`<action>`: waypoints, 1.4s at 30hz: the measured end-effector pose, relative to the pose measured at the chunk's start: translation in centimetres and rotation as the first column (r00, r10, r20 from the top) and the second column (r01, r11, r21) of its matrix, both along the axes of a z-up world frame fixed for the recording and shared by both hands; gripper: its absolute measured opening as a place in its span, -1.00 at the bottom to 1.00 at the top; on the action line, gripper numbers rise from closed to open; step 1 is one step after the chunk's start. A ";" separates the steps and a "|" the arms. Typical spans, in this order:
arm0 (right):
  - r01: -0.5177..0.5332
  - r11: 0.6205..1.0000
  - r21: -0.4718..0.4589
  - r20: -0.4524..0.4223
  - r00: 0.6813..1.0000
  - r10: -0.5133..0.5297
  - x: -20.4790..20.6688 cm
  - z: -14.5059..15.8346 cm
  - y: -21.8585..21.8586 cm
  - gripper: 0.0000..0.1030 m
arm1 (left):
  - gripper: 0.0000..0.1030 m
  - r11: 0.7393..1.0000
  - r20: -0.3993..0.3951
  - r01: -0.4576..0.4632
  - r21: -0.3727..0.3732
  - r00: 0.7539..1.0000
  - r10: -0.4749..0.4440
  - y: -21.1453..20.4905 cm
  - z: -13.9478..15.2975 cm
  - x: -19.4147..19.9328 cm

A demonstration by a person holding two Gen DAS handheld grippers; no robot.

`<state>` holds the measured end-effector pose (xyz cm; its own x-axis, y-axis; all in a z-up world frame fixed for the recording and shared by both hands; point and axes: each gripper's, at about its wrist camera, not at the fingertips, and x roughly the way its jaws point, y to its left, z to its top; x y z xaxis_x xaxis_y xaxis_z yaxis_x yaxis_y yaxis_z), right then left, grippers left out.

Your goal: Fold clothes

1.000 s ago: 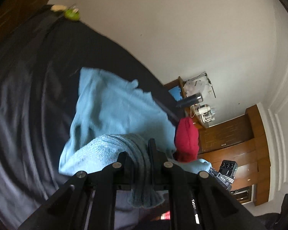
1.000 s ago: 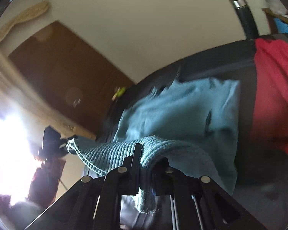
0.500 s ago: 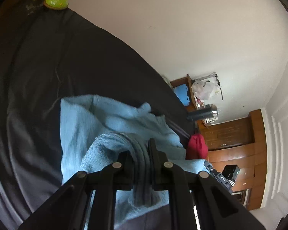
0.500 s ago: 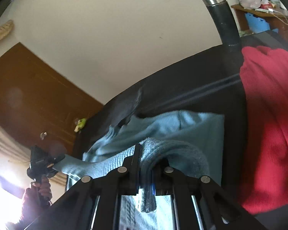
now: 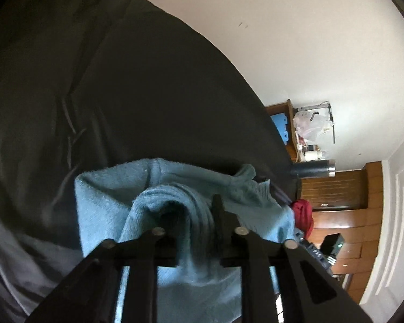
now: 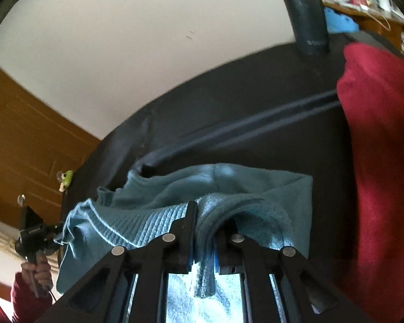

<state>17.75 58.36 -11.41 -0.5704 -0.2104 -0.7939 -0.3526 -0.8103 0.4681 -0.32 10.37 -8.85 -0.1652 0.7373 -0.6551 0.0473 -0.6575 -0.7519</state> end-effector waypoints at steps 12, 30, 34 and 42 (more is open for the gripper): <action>0.026 0.991 0.135 -0.091 0.996 -0.014 1.0 2.7 -0.6 0.60 | 0.45 0.988 -0.179 0.010 -0.156 0.983 -0.038 -0.3 4.4 2.1; -0.198 0.908 0.370 0.152 0.977 0.151 -3.7 -2.8 -5.8 0.60 | 0.45 0.819 -0.192 0.294 -0.492 0.881 -0.432 1.9 2.6 12.5; -0.227 0.867 0.443 0.176 0.971 0.164 -4.0 -3.6 -6.7 0.68 | 0.45 0.747 -0.224 0.306 -0.590 0.827 -0.516 2.9 1.6 14.3; -0.228 0.864 0.449 0.208 0.967 0.147 -4.3 -3.3 -7.4 0.73 | 0.50 0.684 -0.211 0.287 -0.670 0.810 -0.547 4.1 2.1 14.7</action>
<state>13.46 50.95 -14.72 -0.4136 0.1168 -0.9030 -0.2092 -0.9774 -0.0306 14.40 14.48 -6.75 -0.2566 0.2790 -0.9254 -0.5350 -0.8384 -0.1044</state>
